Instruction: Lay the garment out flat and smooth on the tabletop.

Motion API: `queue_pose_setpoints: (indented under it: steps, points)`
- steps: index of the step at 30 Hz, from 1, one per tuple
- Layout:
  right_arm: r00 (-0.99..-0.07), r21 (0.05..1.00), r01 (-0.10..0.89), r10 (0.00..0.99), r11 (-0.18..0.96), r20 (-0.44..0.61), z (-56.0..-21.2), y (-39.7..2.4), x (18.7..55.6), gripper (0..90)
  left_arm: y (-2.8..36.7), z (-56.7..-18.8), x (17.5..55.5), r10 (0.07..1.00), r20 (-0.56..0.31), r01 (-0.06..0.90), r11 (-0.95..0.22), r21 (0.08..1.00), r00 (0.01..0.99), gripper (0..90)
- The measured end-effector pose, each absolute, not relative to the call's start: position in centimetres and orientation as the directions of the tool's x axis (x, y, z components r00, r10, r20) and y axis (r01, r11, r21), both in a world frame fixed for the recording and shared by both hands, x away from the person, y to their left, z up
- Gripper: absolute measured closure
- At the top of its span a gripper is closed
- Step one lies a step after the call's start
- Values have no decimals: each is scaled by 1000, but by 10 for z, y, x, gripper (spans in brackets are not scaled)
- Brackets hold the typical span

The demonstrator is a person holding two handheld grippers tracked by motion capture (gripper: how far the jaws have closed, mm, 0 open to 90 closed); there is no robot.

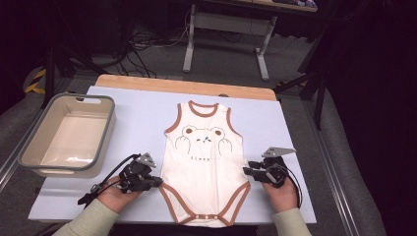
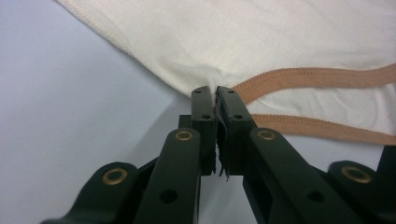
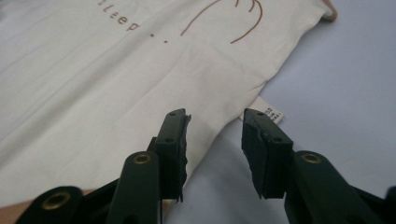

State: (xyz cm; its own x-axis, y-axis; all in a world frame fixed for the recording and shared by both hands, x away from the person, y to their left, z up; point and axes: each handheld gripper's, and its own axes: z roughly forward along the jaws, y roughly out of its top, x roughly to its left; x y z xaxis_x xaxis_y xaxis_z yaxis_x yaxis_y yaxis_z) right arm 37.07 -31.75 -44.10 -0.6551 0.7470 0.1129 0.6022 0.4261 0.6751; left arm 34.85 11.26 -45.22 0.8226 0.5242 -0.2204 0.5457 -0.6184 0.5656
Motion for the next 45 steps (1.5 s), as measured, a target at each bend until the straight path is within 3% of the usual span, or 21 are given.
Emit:
queue_pose_setpoints:
  steps: [2, 4, 12, 13, 14, 15, 22, 35, 39, 40, 42, 45]
  points:
    - [-656, 642, 619, 747, 453, 105, -447, -313, 380, 722, 113, -451, 347, 518, -222, 543, -626, 559, 826, 874]
    - [-656, 637, 619, 749, 459, 98, -446, -313, 381, 892, 115, -451, 346, 515, -235, 549, -625, 555, 824, 874]
    - [-637, 628, 626, 768, 463, 69, -441, -323, 378, 900, 118, -450, 344, 504, -239, 541, -625, 562, 830, 869]
    - [-645, 634, 619, 761, 464, 73, -440, -323, 377, 868, 119, -450, 345, 503, -234, 539, -628, 562, 832, 868]
    - [-648, 650, 601, 759, 466, 56, -438, -323, 376, 745, 119, -451, 345, 511, -238, 547, -623, 559, 826, 868]
    - [-644, 667, 589, 763, 456, 47, -436, -323, 375, 695, 120, -451, 346, 511, -233, 544, -627, 558, 827, 868]
    - [-651, 748, 499, 759, 437, -9, -429, -323, 379, 431, 122, -450, 346, 512, -238, 548, -622, 559, 825, 839]
    - [-648, 780, 479, 762, 404, 4, -427, -324, 389, 388, 130, -447, 345, 539, -208, 552, -621, 556, 816, 880]
    - [-643, 792, 471, 766, 389, 6, -427, -325, 390, 304, 129, -448, 346, 530, -233, 560, -618, 552, 815, 866]
    - [-643, 796, 467, 766, 386, 6, -426, -325, 390, 269, 129, -448, 347, 519, -237, 552, -620, 557, 821, 844]
    - [-641, 807, 456, 767, 374, 7, -425, -325, 389, 219, 129, -447, 350, 517, -248, 554, -600, 577, 819, 699]
    - [-653, 822, 439, 757, 362, 15, -423, -325, 389, 133, 129, -441, 354, 521, -244, 545, -568, 617, 818, 598]
